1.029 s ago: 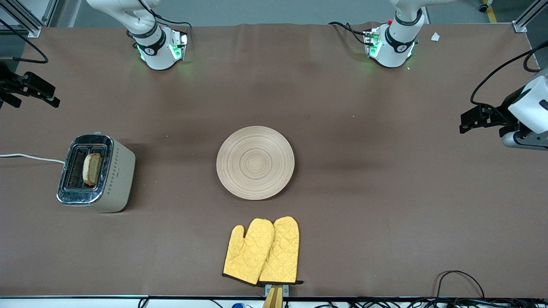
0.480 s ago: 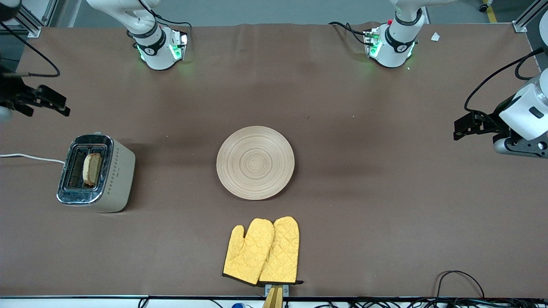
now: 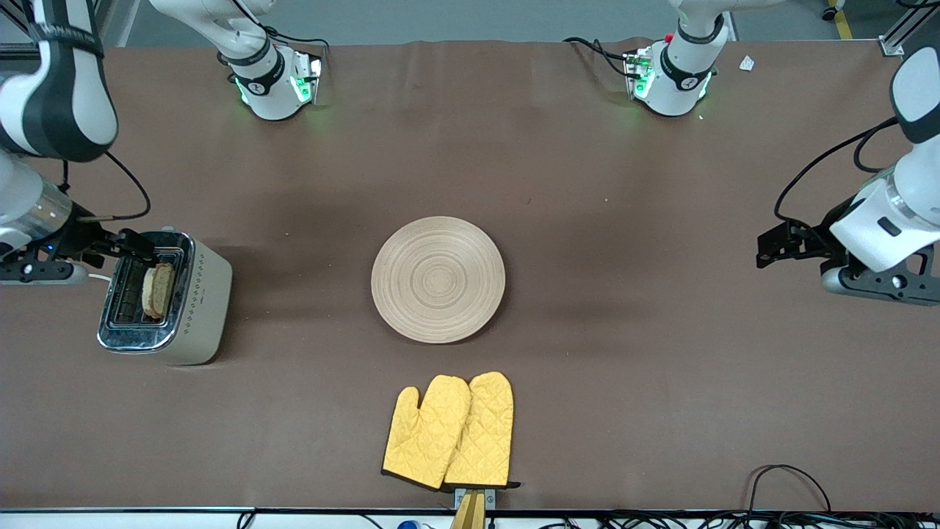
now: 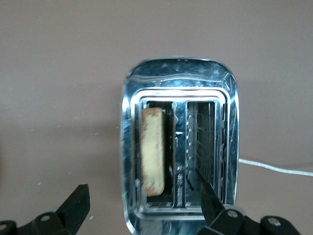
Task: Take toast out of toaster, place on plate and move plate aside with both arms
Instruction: 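Reach the right gripper to the toaster while the left gripper approaches the plate, then grasp the toast slice with the right gripper and lift it out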
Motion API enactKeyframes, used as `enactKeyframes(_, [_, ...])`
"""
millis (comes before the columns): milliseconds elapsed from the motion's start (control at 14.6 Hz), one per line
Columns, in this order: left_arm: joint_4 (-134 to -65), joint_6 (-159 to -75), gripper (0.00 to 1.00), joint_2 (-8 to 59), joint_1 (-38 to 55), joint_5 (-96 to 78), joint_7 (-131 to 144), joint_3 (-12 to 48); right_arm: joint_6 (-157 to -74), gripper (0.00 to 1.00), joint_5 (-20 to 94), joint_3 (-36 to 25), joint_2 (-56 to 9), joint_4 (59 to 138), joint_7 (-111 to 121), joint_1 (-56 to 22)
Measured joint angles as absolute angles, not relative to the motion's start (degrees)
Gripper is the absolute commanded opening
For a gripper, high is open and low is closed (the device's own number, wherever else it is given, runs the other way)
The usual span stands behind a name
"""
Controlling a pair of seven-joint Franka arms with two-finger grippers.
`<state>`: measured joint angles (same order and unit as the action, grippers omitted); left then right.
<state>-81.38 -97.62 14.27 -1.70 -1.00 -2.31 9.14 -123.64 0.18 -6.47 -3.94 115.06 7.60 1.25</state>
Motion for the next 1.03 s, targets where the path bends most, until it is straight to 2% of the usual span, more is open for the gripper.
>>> enactKeyframes(206, [-81.4, -99.7, 1.0, 16.2, -1.5, -1.5, -2.3, 9.6, -129.0, 1.0, 0.2, -6.5, -7.1, 117.0, 8.5, 2.2])
enactKeyframes(275, [-81.4, -100.4, 1.0, 16.9, -1.5, -1.9, -2.3, 10.0, -129.6, 0.89, 0.2, -6.4, -7.9, 117.0, 8.5, 2.1])
enactKeyframes(343, [-81.4, -101.2, 1.0, 17.6, -1.5, -2.4, -2.3, 10.4, -129.8, 0.38, 0.2, -6.3, -8.4, 117.0, 8.5, 2.1])
enactKeyframes(412, [-81.4, -102.1, 1.0, 18.4, -1.4, -3.0, -2.3, 10.8, -129.8, 0.02, 0.2, -6.3, -8.7, 117.0, 8.5, 2.1])
enactKeyframes(1029, [-81.3, -104.6, 1.0, 25.9, -1.3, -18.8, -5.6, 14.6, -129.7, 0.0, 4.1, -6.2, -9.5, 116.4, 9.0, 2.0])
